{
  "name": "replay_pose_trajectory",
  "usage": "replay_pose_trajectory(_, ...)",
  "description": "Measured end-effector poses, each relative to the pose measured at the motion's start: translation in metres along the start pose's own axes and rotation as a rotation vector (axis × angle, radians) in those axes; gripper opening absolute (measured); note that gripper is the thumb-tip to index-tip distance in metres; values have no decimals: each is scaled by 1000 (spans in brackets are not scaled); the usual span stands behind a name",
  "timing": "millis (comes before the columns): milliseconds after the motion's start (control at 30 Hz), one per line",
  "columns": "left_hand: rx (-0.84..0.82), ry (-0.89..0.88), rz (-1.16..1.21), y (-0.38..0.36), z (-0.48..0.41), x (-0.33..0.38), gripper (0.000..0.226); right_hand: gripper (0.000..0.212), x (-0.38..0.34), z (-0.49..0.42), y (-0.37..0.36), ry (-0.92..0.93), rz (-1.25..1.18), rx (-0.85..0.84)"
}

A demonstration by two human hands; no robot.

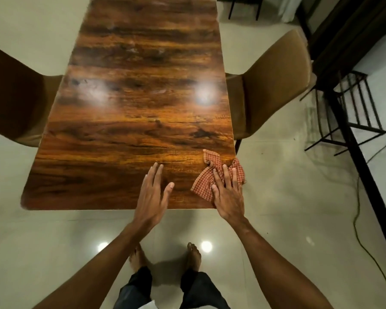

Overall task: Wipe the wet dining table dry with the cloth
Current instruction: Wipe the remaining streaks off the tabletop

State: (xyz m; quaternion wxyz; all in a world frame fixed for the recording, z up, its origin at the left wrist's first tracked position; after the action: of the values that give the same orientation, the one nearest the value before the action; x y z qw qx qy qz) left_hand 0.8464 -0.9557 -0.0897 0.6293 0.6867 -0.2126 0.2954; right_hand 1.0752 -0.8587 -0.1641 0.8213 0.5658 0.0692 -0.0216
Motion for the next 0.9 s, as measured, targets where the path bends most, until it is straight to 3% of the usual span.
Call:
replay_pose_trajectory(267,73,37,-2,50,-10,-48,69,64,-68,-34,0,-76,-13,36)
replay_pose_trajectory(533,118,109,-29,124,-5,-158,71,62,-267,-25,-42,269,61,22)
replay_pose_trajectory(700,155,154,-6,188,13,-252,63,61,-407,44,-87,526,117,-21)
replay_pose_trajectory(900,116,215,36,254,24,-342,68,95,-532,103,-127,604,207,13)
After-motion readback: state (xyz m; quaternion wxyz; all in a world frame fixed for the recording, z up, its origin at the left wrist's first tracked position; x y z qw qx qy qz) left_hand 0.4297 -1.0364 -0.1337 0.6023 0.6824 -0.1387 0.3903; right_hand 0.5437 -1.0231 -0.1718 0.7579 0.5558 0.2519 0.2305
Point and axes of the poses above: each hand's wrist, its own z-axis away from the middle knuckle, its own y-axis out of the back of the hand, x = y × z, the point moved 4 cm from there along -z, towards the middle knuckle, and after that the axes turned 15 degrees about -y, right-handed, at the moved point
